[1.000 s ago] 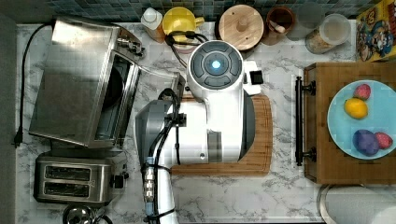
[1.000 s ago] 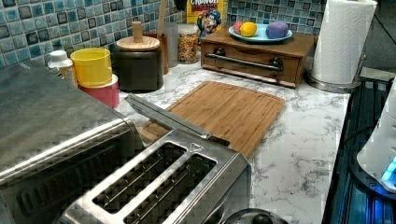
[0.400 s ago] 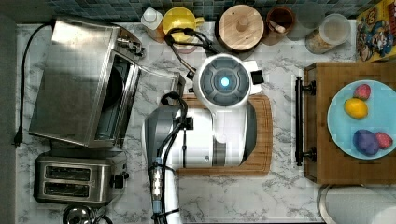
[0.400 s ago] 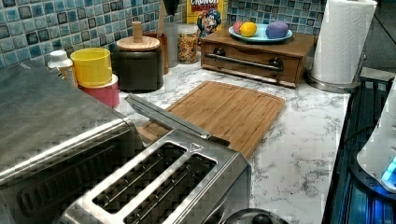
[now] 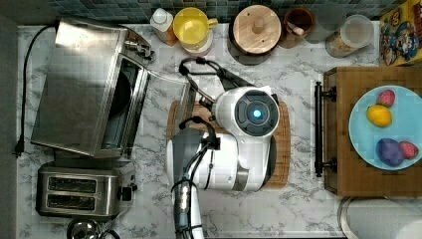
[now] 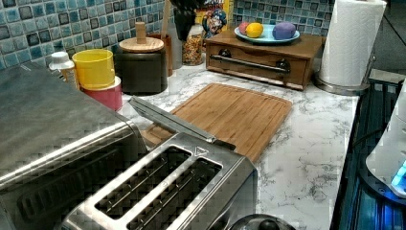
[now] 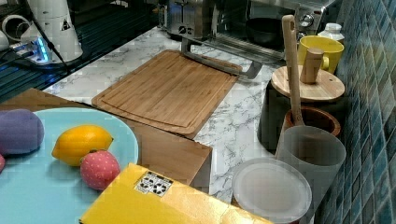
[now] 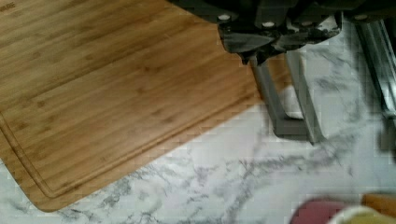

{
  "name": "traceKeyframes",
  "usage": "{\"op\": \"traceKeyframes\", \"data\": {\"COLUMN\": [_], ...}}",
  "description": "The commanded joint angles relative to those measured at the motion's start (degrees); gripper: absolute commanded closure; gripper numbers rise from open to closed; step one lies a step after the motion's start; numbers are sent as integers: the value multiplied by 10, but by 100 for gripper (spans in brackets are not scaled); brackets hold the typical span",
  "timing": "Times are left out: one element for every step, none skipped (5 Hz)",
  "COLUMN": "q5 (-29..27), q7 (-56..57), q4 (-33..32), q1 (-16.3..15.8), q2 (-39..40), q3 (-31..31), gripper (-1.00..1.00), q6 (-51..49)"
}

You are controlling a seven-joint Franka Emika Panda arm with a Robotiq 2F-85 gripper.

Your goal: Close the oven.

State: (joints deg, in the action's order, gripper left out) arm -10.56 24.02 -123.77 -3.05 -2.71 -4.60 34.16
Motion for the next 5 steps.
{"op": "traceKeyframes", "data": {"q5": [-216,-309,-395,-508,-609], "q7": [260,356,418,506,593], "q4": [-170,-206,-201,-198,-197], "q1": [6,-8,26,12,8], "q2": [-50,-46,-6,27,53], "q3": [-21,-19,20,11,25], "gripper": [100,100,100,100,100], "q6": [131,171,175,190,242]}}
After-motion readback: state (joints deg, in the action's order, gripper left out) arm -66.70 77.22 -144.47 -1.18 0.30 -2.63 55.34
